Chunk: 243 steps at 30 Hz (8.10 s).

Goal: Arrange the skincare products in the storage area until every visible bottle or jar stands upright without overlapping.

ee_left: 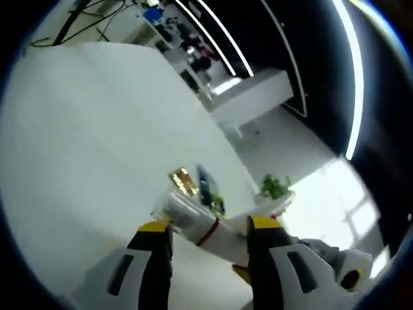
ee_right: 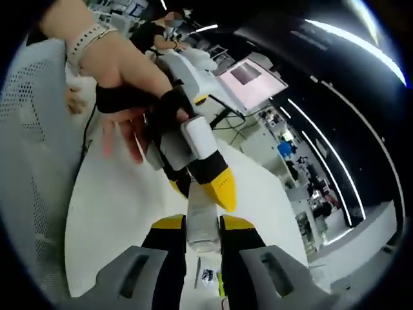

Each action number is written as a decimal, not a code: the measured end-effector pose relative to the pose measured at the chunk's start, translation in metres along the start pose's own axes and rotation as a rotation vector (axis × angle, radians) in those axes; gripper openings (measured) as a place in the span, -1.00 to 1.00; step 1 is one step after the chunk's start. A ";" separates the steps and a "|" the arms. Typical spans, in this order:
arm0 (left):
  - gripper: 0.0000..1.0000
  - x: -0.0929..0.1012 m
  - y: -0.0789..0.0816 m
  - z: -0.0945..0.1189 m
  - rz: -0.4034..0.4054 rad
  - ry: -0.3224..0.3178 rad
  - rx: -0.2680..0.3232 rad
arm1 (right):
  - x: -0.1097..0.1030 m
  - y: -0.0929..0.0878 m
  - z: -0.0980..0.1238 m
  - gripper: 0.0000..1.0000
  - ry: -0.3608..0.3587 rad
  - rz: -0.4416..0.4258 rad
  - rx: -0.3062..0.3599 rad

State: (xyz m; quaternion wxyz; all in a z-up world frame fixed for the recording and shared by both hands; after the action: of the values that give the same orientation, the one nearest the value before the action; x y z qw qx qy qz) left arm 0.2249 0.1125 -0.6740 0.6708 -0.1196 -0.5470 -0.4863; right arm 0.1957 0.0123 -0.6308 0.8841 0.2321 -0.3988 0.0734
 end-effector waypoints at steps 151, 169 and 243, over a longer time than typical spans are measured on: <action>0.15 0.131 -0.085 -0.007 -0.881 -0.073 -0.297 | -0.011 -0.138 0.089 -0.62 0.756 -0.828 0.265; -0.27 0.166 -0.083 -0.013 -0.801 -0.285 -0.221 | 0.002 -0.099 0.116 -0.62 0.863 -1.020 0.620; -0.61 0.115 -0.090 -0.115 -1.300 -0.045 -0.320 | 0.032 -0.134 0.064 -0.59 0.292 -0.937 0.247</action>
State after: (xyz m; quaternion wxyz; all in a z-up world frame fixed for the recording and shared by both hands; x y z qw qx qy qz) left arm 0.2177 -0.0721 -0.6522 0.2036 0.1262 -0.4425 -0.8642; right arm 0.2161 -0.1375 -0.6177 0.8346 0.4762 -0.1124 -0.2530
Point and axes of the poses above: the point that each gripper's makers call its tool centre point, and the gripper's own axes: z roughly backward along the fingers, x roughly to its right, y roughly out of its top, the point moved 6 cm from there along z, roughly backward along the fingers, and after that the axes turned 14 degrees about -x, right-handed, at the moved point
